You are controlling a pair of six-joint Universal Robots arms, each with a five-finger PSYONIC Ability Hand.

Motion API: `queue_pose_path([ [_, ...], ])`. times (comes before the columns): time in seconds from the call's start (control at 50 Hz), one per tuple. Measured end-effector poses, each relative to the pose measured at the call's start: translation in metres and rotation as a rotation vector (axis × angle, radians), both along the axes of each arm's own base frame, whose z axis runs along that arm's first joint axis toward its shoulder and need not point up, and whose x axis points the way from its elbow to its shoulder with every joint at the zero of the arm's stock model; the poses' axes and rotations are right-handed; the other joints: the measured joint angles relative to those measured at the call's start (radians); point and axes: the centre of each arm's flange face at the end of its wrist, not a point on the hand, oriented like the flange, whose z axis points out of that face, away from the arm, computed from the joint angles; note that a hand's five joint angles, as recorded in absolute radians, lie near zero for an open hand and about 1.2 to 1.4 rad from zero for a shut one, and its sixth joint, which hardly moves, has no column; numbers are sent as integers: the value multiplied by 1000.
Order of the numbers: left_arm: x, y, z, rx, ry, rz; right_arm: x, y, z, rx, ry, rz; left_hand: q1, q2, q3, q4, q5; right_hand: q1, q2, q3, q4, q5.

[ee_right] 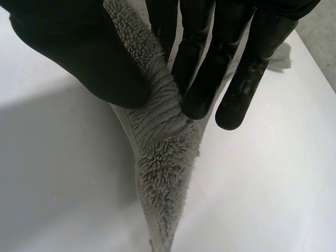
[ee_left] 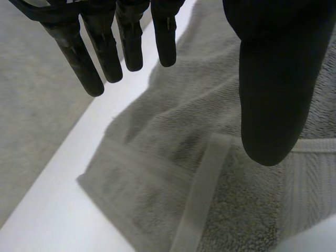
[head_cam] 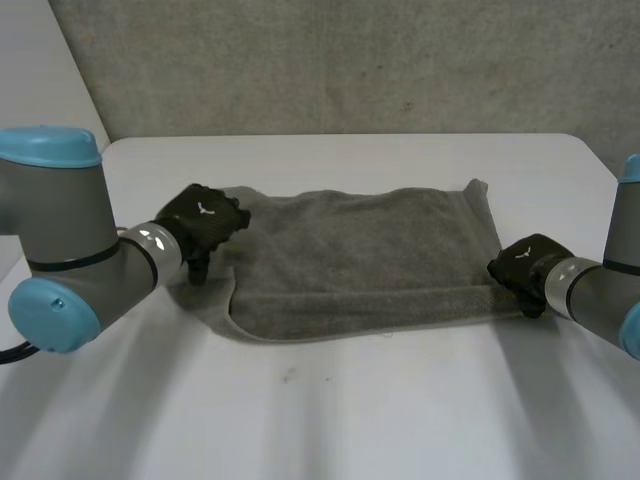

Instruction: Fold the towel.

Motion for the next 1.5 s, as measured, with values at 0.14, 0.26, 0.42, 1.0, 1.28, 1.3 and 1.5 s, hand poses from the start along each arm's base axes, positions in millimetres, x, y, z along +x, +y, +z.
queue_pose_path([
  [0.14, 1, 2, -17, 86, -32, -33, 0, 1, -5, 11, 4, 2, 22, 18, 19, 19, 19, 0, 0, 0, 0, 0],
  [0.26, 3, 6, -22, 119, -44, -32, 0, 1, -9, 20, 6, 3, 8, -2, -1, -2, -3, 0, 0, 0, 0, 0],
  [0.42, 2, 2, -29, 107, -83, -50, 1, 3, -11, 27, 7, 7, 3, -4, -3, -4, -5, 0, 0, 0, 0, 0],
  [1.0, 7, -8, -46, 105, -195, -56, 2, 2, -15, 31, 10, 7, 767, 792, 788, 790, 781, 0, 0, 0, 0, 0],
  [1.28, 33, 15, 5, 40, -186, 42, -4, 12, 17, 22, 9, -6, 807, 863, 861, 862, 846, 0, 0, 0, 0, 0],
  [1.3, 38, 22, 17, 21, -167, 58, -6, 15, 25, 27, 9, -10, 807, 863, 861, 863, 847, 0, 0, 0, 0, 0],
  [1.5, 73, 64, 94, -90, 98, 225, -21, 48, 111, -29, -10, -24, 813, 864, 862, 866, 847, 0, 0, 0, 0, 0],
])
